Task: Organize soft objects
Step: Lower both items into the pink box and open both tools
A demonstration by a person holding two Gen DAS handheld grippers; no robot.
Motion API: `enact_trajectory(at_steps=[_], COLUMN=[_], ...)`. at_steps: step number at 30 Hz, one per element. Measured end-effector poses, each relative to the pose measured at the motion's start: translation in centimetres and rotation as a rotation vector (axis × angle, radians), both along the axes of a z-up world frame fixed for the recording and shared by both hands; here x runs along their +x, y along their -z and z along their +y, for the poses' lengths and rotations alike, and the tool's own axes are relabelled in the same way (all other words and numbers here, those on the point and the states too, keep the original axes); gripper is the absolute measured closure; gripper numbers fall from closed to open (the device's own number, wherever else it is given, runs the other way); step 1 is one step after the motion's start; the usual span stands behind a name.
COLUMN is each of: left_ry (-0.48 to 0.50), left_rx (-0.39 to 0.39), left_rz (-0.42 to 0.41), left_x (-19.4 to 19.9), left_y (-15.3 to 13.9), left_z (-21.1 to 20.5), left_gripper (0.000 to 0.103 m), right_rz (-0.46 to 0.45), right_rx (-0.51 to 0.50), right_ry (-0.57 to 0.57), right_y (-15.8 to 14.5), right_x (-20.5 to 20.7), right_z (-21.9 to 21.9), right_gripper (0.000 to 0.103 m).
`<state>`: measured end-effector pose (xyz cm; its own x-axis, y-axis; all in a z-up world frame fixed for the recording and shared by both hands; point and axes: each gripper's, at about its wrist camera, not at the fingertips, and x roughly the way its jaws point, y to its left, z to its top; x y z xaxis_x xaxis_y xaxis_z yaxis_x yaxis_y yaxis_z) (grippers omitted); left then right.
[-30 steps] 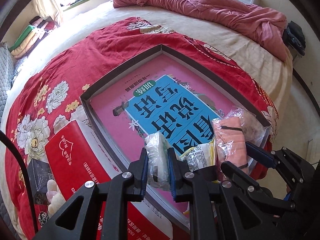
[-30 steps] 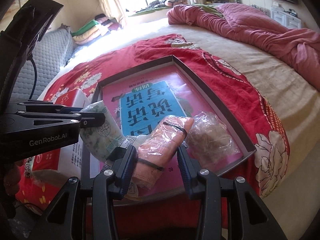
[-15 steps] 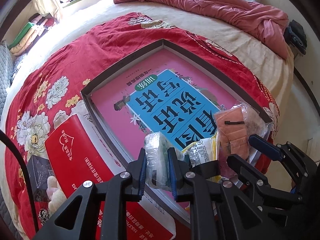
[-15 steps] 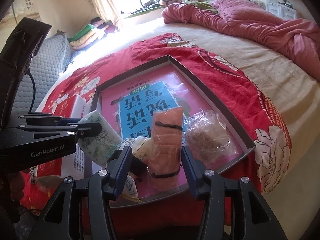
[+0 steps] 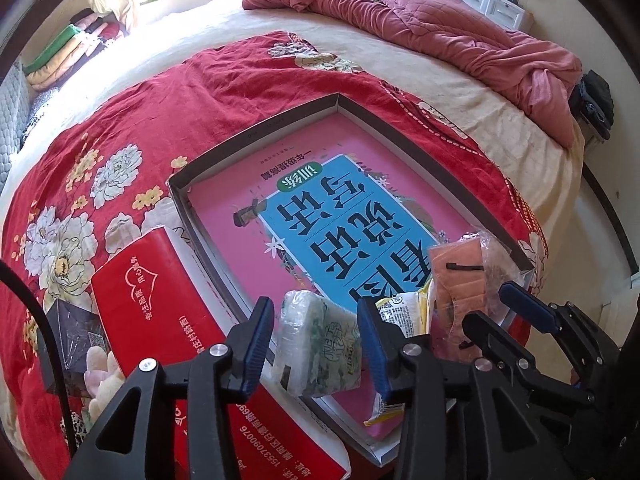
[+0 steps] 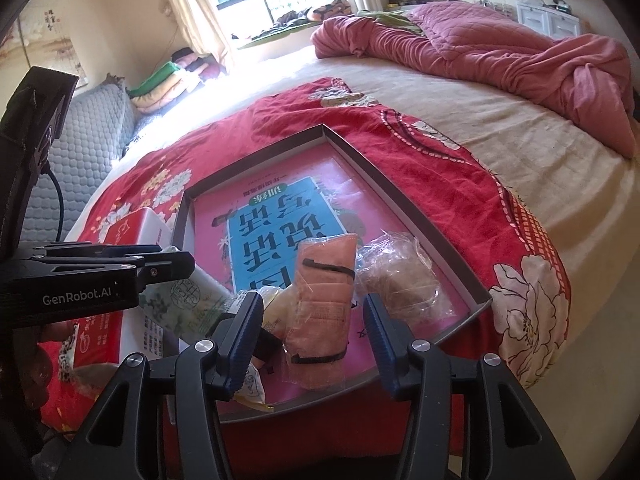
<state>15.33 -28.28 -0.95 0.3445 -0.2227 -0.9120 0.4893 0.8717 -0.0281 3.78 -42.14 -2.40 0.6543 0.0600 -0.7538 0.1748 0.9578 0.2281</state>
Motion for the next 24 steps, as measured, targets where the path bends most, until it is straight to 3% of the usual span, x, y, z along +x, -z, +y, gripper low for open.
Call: enact_trajectory(at_steps=[11, 16, 21, 24], left_ry=[-0.049, -0.057, -0.048, -0.047], left_rx=[-0.103, -0.176, -0.194, -0.189], left_rz=[0.002, 0.026, 0.005, -0.029], left_x=[0.4, 0.1, -0.8, -1.6], left_y=[-1.8, -2.5, -3.4, -4.1], left_z=[2.5, 4.0, 4.6, 4.8], left_gripper=[0.044, 0.041, 0.040, 0.034], right_rz=[-0.010, -0.023, -0.026, -0.043], right_rx=[0.001, 0.003, -0.003, -0.021], right_ry=[0.012, 0.026, 0.031, 0.032], right_y=[-0.2, -0.3, -0.4, -0.8], right_x=[0.0, -0.1, -0.1, -0.2], right_z=[-0.1, -0.3, -0.4, -0.3], right_gripper=[0.048, 0.042, 0.039, 0.036])
